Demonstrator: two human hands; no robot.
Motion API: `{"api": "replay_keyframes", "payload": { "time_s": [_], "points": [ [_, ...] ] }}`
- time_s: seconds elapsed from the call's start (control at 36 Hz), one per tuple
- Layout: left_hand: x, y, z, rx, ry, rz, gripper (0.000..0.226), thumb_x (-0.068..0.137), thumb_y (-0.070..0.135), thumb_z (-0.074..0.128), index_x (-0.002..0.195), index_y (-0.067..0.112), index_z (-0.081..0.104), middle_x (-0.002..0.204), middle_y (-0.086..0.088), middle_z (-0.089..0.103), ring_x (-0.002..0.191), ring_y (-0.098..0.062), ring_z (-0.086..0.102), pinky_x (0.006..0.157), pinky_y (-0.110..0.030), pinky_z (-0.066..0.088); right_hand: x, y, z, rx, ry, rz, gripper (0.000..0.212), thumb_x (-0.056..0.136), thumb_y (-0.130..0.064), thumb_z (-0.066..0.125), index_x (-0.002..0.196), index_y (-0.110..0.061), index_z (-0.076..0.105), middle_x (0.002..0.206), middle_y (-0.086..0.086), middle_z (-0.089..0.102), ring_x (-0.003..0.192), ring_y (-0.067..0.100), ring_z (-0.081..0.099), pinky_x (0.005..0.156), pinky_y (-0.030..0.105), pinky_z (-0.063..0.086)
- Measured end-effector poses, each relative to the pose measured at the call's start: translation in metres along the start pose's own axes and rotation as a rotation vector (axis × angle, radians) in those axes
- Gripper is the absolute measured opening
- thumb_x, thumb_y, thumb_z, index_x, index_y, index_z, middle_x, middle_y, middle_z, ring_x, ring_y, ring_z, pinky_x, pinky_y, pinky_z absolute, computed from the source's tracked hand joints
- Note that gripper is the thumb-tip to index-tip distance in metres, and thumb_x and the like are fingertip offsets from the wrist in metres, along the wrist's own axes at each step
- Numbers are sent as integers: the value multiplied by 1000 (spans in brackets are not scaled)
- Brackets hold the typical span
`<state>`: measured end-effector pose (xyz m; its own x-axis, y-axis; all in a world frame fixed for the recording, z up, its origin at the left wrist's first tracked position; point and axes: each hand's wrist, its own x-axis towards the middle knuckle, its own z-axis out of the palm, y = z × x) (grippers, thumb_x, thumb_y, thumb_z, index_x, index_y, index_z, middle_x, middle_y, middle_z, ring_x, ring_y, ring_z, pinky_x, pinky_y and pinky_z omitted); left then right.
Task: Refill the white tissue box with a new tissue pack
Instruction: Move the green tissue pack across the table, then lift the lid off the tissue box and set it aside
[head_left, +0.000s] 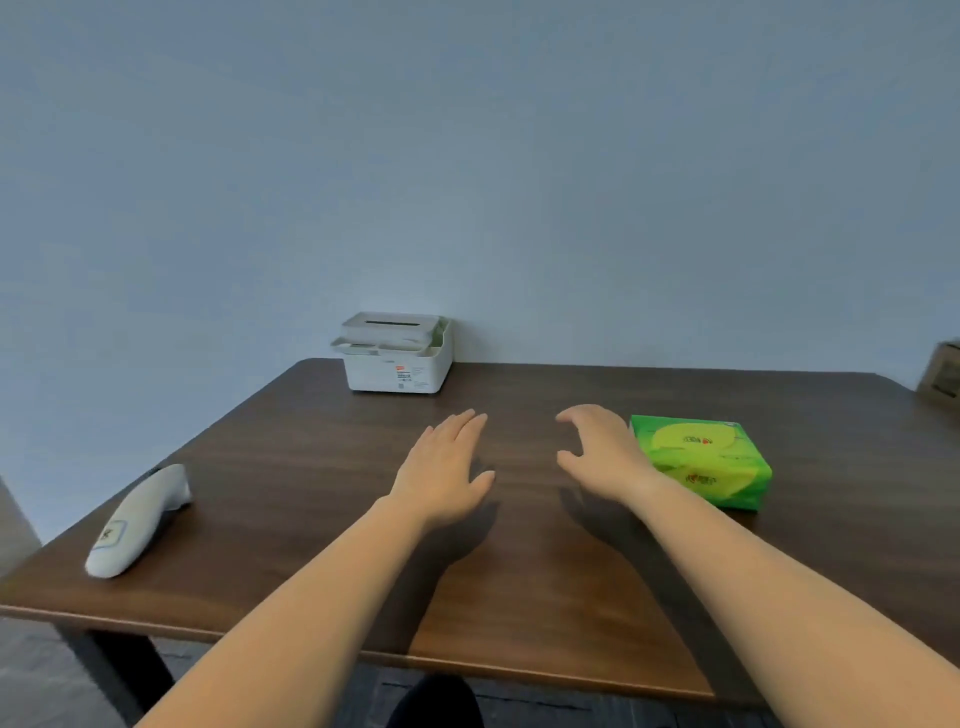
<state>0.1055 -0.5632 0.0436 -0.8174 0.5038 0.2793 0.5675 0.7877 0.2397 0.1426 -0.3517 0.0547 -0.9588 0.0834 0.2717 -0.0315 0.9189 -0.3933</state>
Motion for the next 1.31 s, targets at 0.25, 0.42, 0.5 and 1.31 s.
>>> {"api": "replay_keyframes", "payload": {
  "time_s": [0.25,0.42,0.5,1.31],
  "points": [
    [5,-97,-25,-14,-17,-227,73,89,37,52,150,20,15,159,0,22,145,-20,22,120,-40,18,81,-58,62,26,-168,-29,57,86,-29,56,140,-22,39,149,1,41,138,23,35,110,43,36],
    [33,-148,-32,-31,4,-303,72,89,37,52,149,19,17,158,-1,23,145,-19,23,119,-41,21,150,-89,96,19,-157,-31,62,87,-39,55,143,-25,33,145,3,46,132,25,44,104,43,42],
    [55,-173,-30,-45,23,-331,72,88,38,52,149,19,19,158,-1,25,144,-20,26,118,-43,23,188,-97,112,49,-118,-13,64,89,-42,52,145,-26,27,141,5,48,128,26,47,99,43,46],
    [62,-151,-11,6,100,-222,70,89,35,52,149,19,18,161,-4,13,147,-23,14,120,-42,17,164,-86,106,-60,113,2,22,100,-32,33,102,-22,52,87,2,66,72,22,53,60,33,39]
  ]
}}
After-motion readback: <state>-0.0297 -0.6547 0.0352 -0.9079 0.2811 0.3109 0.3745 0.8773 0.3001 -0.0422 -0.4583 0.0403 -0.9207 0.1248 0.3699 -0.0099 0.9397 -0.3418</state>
